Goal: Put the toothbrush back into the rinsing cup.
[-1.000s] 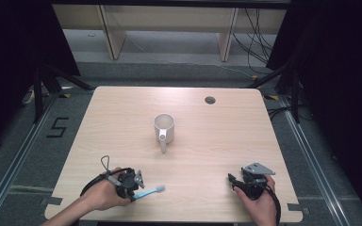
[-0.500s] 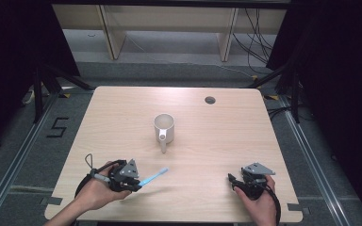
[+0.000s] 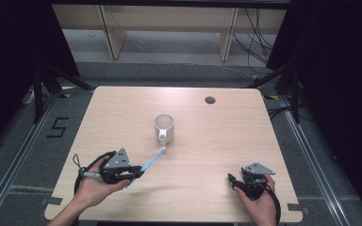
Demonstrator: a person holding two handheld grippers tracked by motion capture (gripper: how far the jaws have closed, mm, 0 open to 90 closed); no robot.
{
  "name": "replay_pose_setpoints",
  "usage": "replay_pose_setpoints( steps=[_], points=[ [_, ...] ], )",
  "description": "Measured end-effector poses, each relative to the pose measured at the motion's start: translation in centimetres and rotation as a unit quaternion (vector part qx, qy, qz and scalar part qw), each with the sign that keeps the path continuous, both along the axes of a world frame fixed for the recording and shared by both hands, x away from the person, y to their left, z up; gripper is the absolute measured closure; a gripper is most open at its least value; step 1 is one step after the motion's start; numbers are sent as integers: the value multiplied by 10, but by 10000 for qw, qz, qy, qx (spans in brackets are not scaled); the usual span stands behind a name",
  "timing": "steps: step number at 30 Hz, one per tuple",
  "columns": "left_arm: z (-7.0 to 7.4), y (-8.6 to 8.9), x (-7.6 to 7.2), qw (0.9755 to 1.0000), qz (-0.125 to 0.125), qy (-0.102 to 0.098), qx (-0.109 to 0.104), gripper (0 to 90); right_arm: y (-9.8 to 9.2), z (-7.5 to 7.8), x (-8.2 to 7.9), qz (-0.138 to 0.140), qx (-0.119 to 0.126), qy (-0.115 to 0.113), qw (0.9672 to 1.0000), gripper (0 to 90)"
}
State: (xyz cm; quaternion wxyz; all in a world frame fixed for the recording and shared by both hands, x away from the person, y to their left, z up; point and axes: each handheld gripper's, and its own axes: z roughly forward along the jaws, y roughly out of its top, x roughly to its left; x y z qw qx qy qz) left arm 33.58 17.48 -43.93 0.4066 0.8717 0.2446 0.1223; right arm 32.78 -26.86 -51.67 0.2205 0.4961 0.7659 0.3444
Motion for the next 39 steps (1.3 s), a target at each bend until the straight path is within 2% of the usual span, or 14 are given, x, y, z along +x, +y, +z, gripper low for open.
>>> replay_pose_setpoints(
  steps=[2, 4, 5, 6, 10, 13, 14, 18, 20, 29, 33, 35, 37, 39],
  points=[
    [0, 0, 0, 9997, 73, -40, -220, 782, 0, 0, 1, 41, -15, -41, 10000, 399],
    [0, 2, 2, 9997, 31, -104, -220, 782, 0, 0, 1, 49, -15, -48, 10000, 399],
    [0, 2, 2, 9991, 86, -107, -389, 782, 0, 0, 0, 21, -5, -19, 10000, 399],
    [-1, 2, 2, 9988, 120, -120, -455, 782, 0, 0, 0, 25, -5, -23, 10000, 399],
    [0, 5, 3, 9987, 185, -141, -455, 782, 0, 0, 1, 47, -14, -46, 10000, 399],
    [0, 5, 3, 9982, 236, -160, -536, 782, 0, 0, 0, 23, -5, -21, 10000, 399],
    [-1, 6, 4, 9973, 233, -166, -680, 782, 0, 0, 0, -8, 7, 10, 10000, 399],
    [0, 8, 4, 9966, 354, -213, -714, 782, 0, 0, 0, -16, -3, 6, 10000, 399],
    [0, 8, 4, 9952, 390, -264, -863, 782, 0, 0, 0, -13, 1, 5, 10000, 399],
    [4, 12, 5, 9934, 555, -409, -916, 782, 0, 0, 0, -12, -1, 4, 10000, 399],
    [5, 13, 5, 9918, 613, -524, -994, 782, 0, 0, 0, -10, 4, 7, 10000, 399],
    [6, 12, 6, 9902, 619, -576, -1109, 782, 0, 0, 0, 4, -11, -3, 10000, 399],
    [7, 12, 6, 9902, 647, -606, -1081, 782, 0, 0, 0, -8, -13, 5, 10000, 399],
    [8, 12, 7, 9881, 659, -686, -1211, 782, 0, 0, 0, -7, -15, 5, 10000, 399]
  ],
)
